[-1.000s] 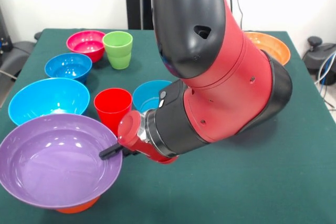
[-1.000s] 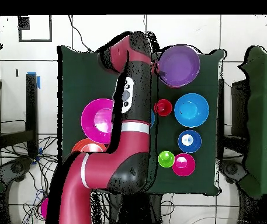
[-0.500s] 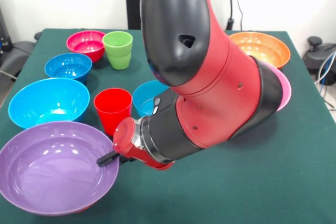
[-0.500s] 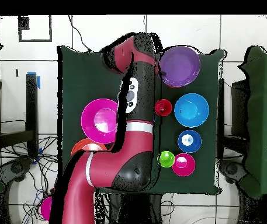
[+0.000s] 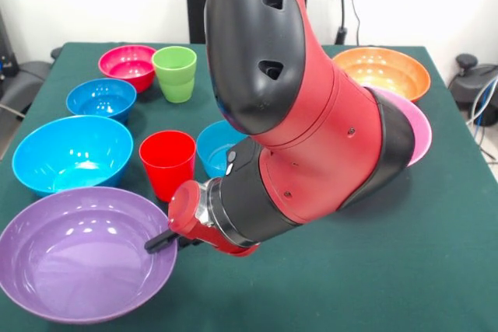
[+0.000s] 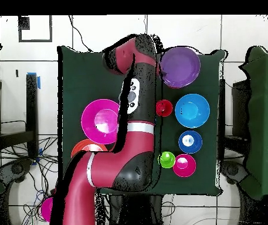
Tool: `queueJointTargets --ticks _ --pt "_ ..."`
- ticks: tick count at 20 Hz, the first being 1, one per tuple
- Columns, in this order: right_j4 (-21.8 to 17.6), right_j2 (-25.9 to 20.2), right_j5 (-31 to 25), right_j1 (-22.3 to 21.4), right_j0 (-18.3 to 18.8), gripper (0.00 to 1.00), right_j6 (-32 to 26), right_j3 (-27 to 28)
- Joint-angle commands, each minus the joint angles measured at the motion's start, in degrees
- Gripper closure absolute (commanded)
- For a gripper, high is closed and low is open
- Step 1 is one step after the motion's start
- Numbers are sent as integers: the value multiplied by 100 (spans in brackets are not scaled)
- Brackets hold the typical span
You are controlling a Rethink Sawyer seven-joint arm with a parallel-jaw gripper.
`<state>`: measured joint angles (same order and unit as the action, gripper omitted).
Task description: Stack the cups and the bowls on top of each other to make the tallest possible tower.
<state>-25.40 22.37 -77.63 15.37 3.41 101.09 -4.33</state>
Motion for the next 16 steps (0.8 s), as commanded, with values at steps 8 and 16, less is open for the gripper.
queueJointTargets --ticks 8,16 --pt "230 43 -45 -9 53 100 -1567 216" --pt "323 187 0 -87 14 100 -1546 28"
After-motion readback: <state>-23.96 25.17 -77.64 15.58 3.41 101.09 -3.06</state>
